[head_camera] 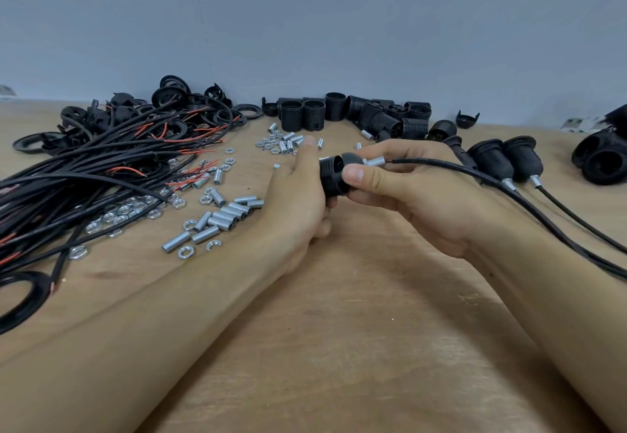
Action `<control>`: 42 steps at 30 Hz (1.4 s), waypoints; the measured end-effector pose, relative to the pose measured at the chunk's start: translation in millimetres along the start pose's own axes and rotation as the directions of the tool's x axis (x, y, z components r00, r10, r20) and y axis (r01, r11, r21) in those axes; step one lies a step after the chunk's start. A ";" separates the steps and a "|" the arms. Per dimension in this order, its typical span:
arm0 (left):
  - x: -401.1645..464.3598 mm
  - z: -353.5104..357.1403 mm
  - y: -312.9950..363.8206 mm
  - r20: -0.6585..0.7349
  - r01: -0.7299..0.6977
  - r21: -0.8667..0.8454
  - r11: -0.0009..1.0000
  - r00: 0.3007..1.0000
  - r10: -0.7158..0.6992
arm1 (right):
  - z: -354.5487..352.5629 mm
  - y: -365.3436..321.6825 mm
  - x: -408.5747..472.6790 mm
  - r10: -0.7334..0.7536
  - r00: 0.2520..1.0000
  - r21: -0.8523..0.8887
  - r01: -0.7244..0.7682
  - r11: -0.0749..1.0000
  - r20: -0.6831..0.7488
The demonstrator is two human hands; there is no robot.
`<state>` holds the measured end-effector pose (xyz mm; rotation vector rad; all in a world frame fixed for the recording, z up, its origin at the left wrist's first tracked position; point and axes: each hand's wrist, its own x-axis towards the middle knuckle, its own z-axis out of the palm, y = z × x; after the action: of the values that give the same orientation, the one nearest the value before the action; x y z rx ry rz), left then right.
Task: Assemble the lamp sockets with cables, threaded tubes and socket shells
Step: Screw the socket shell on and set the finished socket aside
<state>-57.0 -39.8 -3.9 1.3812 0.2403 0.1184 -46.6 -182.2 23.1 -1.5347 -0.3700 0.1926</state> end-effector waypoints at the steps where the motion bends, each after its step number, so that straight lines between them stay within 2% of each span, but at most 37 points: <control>1: -0.4 -0.1 0.1 0.009 -0.001 0.001 1.000 1.000 0.001 | 0.0 -0.8 -0.4 0.009 1.000 0.004 -0.009 1.000 0.002; 7: -1.9 -1.7 -1.5 -0.002 -0.006 0.016 1.000 1.000 0.006 | 2.9 4.4 -3.2 -0.016 0.998 -0.175 0.005 0.985 -0.060; 10: -4.0 -4.6 4.1 0.178 0.031 -0.065 0.997 0.984 -0.019 | -2.1 -0.8 -2.2 -0.002 0.999 -0.140 -0.006 0.990 -0.053; 12: -4.1 -8.4 8.7 0.321 0.056 -0.093 0.994 0.947 -0.023 | -8.5 -6.8 -0.8 0.024 0.999 -0.076 -0.027 0.997 -0.032; 14: -4.0 -11.3 10.7 0.399 0.065 -0.093 0.993 0.917 -0.023 | -11.7 -9.8 -0.7 0.051 0.999 -0.041 -0.051 0.998 -0.006; 17: -6.8 -9.3 9.5 0.362 0.050 -0.044 0.998 0.931 -0.031 | -11.1 -6.5 -1.2 0.063 0.997 0.008 -0.064 0.998 0.032; 20: -5.6 -4.8 4.6 0.163 0.008 0.051 0.999 0.986 -0.016 | -8.5 -1.4 -1.3 0.075 0.997 0.011 -0.076 0.997 0.024; 22: -3.0 -2.3 -0.2 0.034 -0.030 0.114 0.993 0.999 0.027 | -7.3 2.6 -1.7 0.077 0.997 -0.027 -0.076 0.997 0.026; 25: -0.5 -1.4 -5.4 -0.030 -0.072 0.154 0.985 0.997 0.078 | -4.8 8.1 -0.5 0.065 0.998 -0.026 -0.065 0.998 0.000; 28: 0.6 -3.4 -2.7 0.009 -0.005 0.063 0.998 1.000 0.005 | -3.2 9.0 1.9 0.057 0.998 -0.003 -0.057 0.998 -0.007; 30: 1.0 -6.7 1.6 0.137 0.007 0.051 0.999 0.990 -0.014 | -4.9 8.5 3.8 0.073 0.997 0.059 -0.073 0.996 0.008; 33: -1.2 -10.1 5.9 0.315 -0.057 0.079 0.995 0.949 0.029 | -9.3 9.5 6.0 0.072 0.997 0.094 -0.076 0.993 0.038; 37: -2.3 -9.9 7.4 0.295 0.006 -0.027 1.000 0.955 0.002 | -8.2 11.0 6.6 0.075 0.994 0.051 -0.079 0.996 0.084; 42: 0.2 -9.5 7.4 0.276 0.022 -0.091 0.996 0.961 0.004 | -6.0 6.2 10.0 0.170 0.985 0.199 -0.163 0.966 -0.016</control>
<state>-58.7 -29.3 1.7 1.2865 0.0076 -0.0705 -34.5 -184.1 18.1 -1.3706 -0.1889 0.3260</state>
